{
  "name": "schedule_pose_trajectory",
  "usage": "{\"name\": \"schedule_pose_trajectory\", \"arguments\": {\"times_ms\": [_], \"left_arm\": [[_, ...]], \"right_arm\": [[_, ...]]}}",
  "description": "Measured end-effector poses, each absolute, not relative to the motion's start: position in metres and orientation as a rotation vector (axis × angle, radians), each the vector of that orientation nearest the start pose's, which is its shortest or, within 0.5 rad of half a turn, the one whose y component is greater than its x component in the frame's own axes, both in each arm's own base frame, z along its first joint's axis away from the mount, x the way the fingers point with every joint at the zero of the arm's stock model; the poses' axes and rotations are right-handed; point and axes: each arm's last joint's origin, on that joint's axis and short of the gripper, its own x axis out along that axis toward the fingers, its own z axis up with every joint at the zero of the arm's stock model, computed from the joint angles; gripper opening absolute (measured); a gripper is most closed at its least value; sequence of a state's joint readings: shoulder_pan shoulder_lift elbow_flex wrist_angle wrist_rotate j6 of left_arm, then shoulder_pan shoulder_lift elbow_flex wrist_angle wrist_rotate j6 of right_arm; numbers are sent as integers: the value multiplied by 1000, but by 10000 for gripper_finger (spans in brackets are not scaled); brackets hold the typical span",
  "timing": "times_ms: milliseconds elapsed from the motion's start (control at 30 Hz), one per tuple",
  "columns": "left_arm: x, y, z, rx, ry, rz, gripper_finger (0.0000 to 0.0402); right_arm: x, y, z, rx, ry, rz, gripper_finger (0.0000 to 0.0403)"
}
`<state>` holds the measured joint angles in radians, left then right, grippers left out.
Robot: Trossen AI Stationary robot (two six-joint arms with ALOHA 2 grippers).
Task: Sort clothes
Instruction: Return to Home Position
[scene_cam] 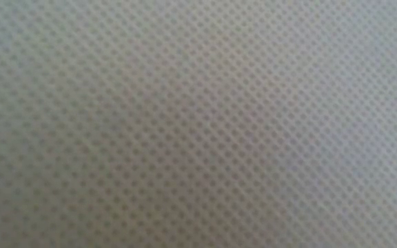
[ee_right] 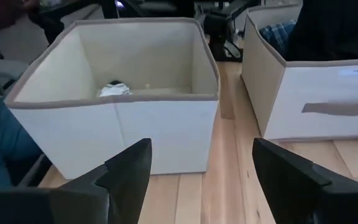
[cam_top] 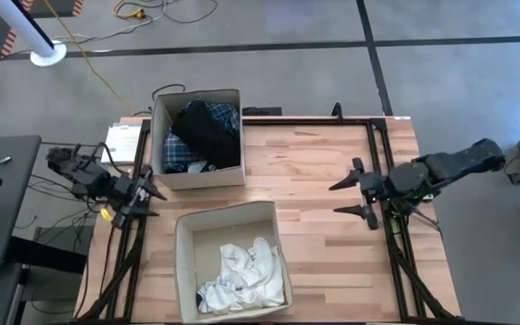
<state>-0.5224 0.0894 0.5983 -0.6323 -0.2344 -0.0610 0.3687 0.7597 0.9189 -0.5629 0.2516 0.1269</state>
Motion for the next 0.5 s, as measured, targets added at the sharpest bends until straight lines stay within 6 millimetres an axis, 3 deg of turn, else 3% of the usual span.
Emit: {"name": "schedule_pose_trajectory", "arguments": {"times_ms": [300, 500], "left_arm": [[39, -15, 296, -77, -8, -309, 207], [54, -29, 280, -46, -113, -448, 207]], "right_arm": [[130, 41, 286, 19, 258, 92, 289], [126, 39, 253, 38, 190, 97, 289]]}}
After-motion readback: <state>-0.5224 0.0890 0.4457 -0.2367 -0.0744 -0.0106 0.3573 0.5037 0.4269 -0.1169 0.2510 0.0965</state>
